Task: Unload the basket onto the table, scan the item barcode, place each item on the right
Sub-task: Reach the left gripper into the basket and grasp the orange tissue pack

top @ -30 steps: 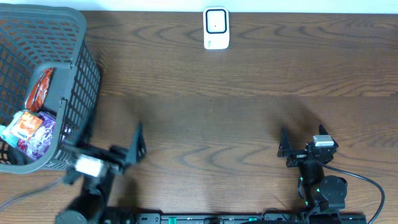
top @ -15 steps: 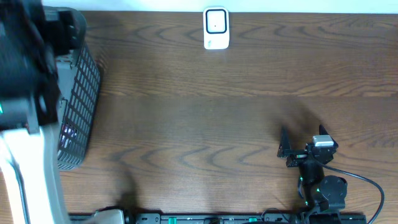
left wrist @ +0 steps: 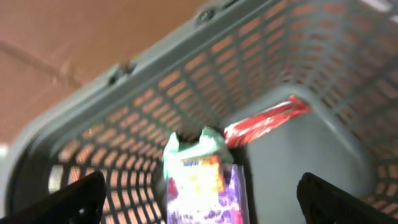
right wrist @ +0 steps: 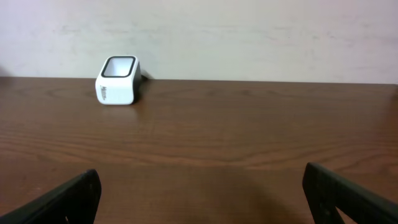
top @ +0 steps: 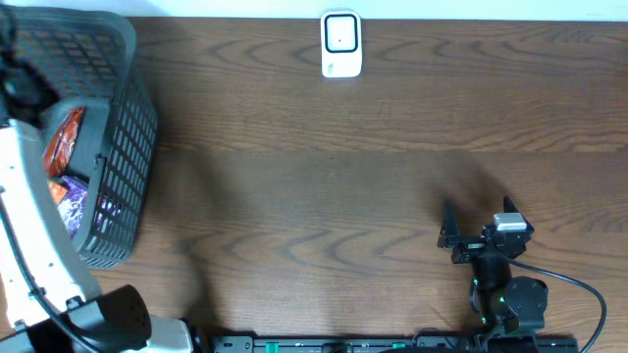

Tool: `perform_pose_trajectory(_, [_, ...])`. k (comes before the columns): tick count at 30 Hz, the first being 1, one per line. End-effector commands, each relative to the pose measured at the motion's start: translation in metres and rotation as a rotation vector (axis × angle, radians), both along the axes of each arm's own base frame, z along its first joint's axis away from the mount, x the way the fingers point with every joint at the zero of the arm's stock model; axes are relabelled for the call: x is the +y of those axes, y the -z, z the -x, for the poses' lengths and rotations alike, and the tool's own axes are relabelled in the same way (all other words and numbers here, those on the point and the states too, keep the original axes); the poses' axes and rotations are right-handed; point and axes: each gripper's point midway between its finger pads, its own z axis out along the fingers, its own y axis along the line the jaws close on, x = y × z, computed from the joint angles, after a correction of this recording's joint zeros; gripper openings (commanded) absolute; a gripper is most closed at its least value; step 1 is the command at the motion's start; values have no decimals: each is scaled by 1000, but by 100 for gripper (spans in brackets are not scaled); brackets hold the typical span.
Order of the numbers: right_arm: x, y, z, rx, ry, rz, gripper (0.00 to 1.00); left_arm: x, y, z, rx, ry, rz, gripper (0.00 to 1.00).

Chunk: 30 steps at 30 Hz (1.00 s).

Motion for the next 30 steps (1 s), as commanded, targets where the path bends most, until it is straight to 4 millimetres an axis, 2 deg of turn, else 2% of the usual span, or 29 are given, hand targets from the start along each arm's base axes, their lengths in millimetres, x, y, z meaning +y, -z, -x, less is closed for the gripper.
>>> perform_pose_trajectory(1, [-3,0,0,-2,14,12,99,14,3,13,-84,-126,78,98])
perform_pose_trajectory(4, [-3,0,0,-2,14,12,99,30,13,33,-171,-312,145,98])
perform_pose_trajectory(9, [-3,0,0,-2,14,12,99,32,50,48,-119,-408,221,98])
perform_pose_trajectory(19, [-3,1,0,-2,14,12,99,34,147,44,38,-426,282,98])
perform_pose_trajectory(23, [-3,0,0,-2,14,12,99,37,173,39,76,-426,294,98])
perform_pose_trajectory(30, [-3,1,0,-2,14,12,99,42,205,22,160,-360,291,98])
